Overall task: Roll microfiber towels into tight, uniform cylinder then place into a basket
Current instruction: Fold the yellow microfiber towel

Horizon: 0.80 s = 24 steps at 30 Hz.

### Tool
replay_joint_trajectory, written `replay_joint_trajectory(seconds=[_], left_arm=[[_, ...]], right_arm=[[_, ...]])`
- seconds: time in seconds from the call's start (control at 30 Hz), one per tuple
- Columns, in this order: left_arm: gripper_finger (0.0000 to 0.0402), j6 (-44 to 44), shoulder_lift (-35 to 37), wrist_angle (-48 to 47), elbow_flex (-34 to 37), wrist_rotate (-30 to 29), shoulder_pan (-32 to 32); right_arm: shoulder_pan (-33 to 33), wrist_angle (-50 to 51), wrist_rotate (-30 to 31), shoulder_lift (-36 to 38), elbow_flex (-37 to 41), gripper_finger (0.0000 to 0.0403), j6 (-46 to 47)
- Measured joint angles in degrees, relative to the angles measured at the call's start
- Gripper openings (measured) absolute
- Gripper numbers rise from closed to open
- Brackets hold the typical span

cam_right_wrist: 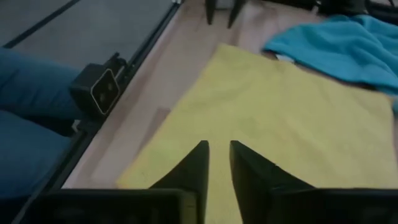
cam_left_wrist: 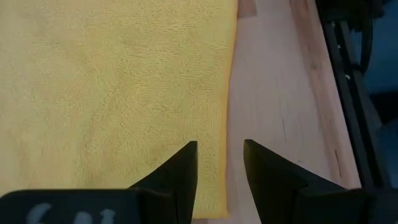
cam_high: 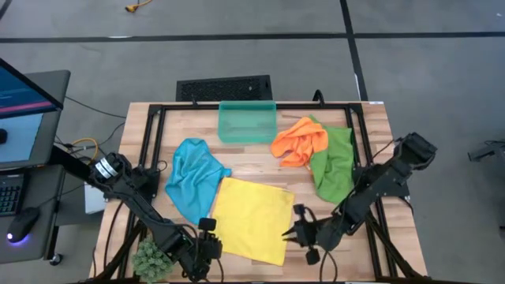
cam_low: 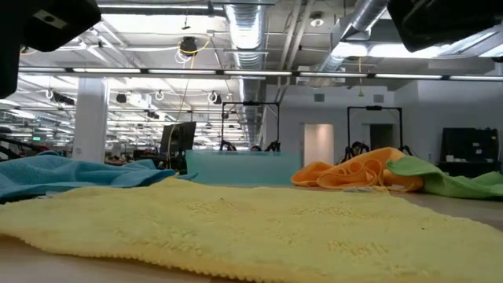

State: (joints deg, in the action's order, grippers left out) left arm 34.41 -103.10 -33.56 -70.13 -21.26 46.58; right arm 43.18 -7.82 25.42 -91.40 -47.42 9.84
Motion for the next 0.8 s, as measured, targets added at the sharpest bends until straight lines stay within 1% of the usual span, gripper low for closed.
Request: replay_joint_trajectory(seconds=[0.13,0.27,0.37,0.53,0.6,0.8], left_arm=[[0.0122,-2.06,-2.19,-0.07,0.00,1.55,0.95],[0.0122,-1.49,-5.47,-0.11,0.07,2.64,1.47],[0.0122,-0.87,-5.91,-0.32,0.07,2.57,1.69],[0.0122,-0.47,-5.86,-2.05,0.09,1.46,1.84],[0.0122,0.77,-6.31,-2.32,0.69,2.43,1.80],[0.0122,2.26,-6.41,-2.32,3.56,1.42,1.86]], right_arm=[[-0.02,-0.65,-0.25,-4.35,-3.53,0.0134,-3.18],[-0.04,-0.22,-3.25,-7.98,-6.47,0.0170,-6.81],[-0.20,-0.37,-4.98,-10.03,-8.09,0.0188,-6.88],[-0.20,-0.68,-7.76,-12.48,-9.78,0.0198,-5.92],[-0.17,-0.32,-8.04,-13.50,-9.96,0.0198,-5.37],[-0.18,-1.48,-8.26,-15.87,-9.95,0.0195,-5.02]])
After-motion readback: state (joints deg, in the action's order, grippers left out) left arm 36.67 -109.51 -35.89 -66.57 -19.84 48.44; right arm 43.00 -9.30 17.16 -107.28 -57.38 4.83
